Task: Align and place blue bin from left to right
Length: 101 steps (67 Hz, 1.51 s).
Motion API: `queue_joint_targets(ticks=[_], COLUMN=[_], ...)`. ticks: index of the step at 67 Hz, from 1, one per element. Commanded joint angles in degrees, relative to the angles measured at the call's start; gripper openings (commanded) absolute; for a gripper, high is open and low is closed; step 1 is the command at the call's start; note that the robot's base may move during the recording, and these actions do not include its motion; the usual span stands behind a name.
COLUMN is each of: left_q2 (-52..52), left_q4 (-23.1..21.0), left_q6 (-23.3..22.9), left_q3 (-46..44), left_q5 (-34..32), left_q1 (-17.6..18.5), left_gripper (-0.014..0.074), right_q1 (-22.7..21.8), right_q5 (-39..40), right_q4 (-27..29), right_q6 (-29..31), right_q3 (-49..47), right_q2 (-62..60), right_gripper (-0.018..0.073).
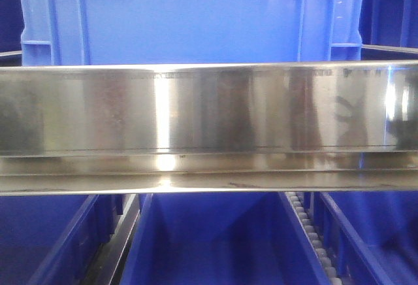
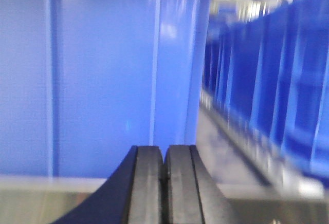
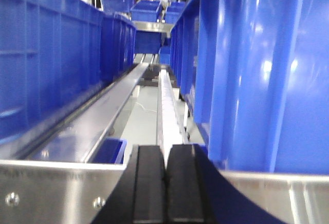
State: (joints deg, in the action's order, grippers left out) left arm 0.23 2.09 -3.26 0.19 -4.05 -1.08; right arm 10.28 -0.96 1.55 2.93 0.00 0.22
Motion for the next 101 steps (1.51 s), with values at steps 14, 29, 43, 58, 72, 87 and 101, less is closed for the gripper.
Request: queue_joint_targets(ticks=[14, 29, 43, 58, 72, 87, 101], left_q2=[-0.2, -0.2, 8.0, 22.4, 36.3, 46.8, 50.8], left_q4=[-0.2, -0.2, -0.4, -0.4, -0.4, -0.2, -1.6], left_q6=[0.0, 0.0, 0.0, 0.0, 0.3, 0.3, 0.3], left_q3=[-4.9, -17.9, -30.0, -42.1, -55.4, -63.2, -63.3], left_q5=[-7.1, 6.5, 18.4, 25.2, 39.8, 44.5, 38.9], left_q1=[0.1, 0.1, 0.1, 0.1, 0.1, 0.1, 0.1], left_gripper=[-0.0111, -0.0111, -0.0111, -0.0111, -0.0111, -0.0111, -0.0111], right_q1=[0.0, 0.0, 0.0, 0.0, 0.0, 0.0, 0.0], right_q5=[7.0, -0.3, -6.3, -16.7, -25.6, -26.9, -28.9], right_q4=[0.1, 0.1, 0.1, 0.1, 0.1, 0.1, 1.3], right_q6=[0.0, 0.0, 0.0, 0.0, 0.0, 0.0, 0.0], right_q3=[-4.3, -15.9, -25.7, -39.2, -52.4, -57.9, -58.0], right_q2=[-0.2, -0.2, 6.9, 20.9, 34.4, 45.2, 48.2], right_gripper=[-0.0078, -0.0078, -0.0078, -0.0078, -0.0078, -0.0078, -0.0078])
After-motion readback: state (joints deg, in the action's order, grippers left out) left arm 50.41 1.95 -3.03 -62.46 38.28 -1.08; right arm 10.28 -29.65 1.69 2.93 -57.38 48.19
